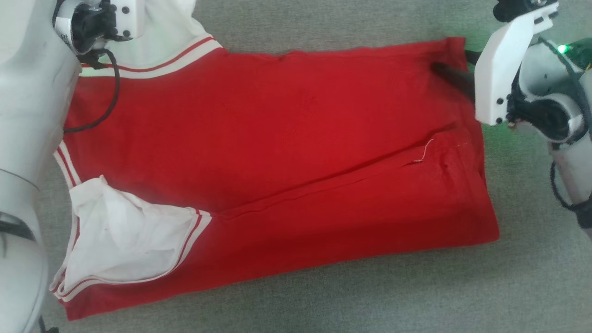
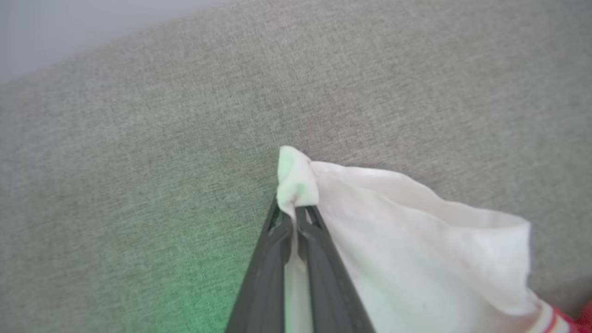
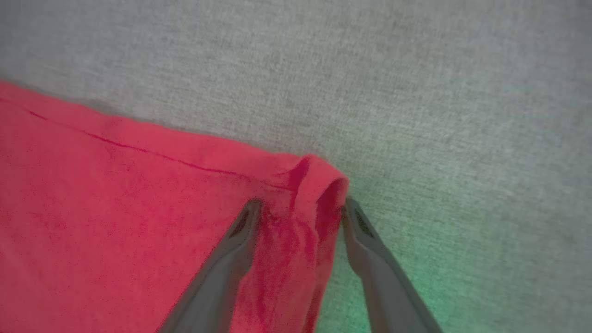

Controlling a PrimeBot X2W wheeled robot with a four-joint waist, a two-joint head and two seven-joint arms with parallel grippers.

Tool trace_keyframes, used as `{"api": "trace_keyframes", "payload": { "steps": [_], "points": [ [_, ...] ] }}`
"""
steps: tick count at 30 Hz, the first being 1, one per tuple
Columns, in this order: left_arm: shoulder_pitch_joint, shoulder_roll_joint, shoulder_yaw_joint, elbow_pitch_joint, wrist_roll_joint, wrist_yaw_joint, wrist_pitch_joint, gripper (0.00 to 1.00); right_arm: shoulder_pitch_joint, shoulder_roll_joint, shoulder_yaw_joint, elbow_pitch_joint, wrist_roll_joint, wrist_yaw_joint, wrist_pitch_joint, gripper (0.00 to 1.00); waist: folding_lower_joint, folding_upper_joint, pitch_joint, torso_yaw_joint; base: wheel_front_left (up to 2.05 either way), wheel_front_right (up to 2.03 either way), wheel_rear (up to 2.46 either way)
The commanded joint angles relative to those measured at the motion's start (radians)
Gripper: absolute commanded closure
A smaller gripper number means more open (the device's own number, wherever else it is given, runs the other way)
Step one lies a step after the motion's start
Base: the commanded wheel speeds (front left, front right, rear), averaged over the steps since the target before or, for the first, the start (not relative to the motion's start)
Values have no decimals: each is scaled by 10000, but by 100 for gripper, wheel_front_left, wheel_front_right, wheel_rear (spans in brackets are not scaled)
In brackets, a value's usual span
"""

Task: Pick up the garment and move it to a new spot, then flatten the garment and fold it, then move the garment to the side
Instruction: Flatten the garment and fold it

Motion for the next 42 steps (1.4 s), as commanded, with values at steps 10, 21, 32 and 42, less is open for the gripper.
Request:
{"api": "trace_keyframes", "payload": {
  "steps": [10,21,32,42],
  "points": [
    [-217,-482,188,796,-387,-411,-339,100,263,-189,22,366,3,-3,339,100,0,0,-717,523,0,0,0],
    [136,-645,-6,621,-475,-636,-34,100,1066,-742,-590,-252,-442,-3,-667,100,0,0,-1861,1165,0,0,0],
    [1477,93,-242,-1438,-502,-286,378,100,2837,-1261,-1338,-2139,-456,-4,-218,100,0,0,-2848,1532,0,0,0],
    [5015,2451,-194,-8047,-849,2479,1675,100,5274,-1219,-2698,-4230,-694,-4,697,100,0,0,-3185,1659,0,0,0]
  ]
}}
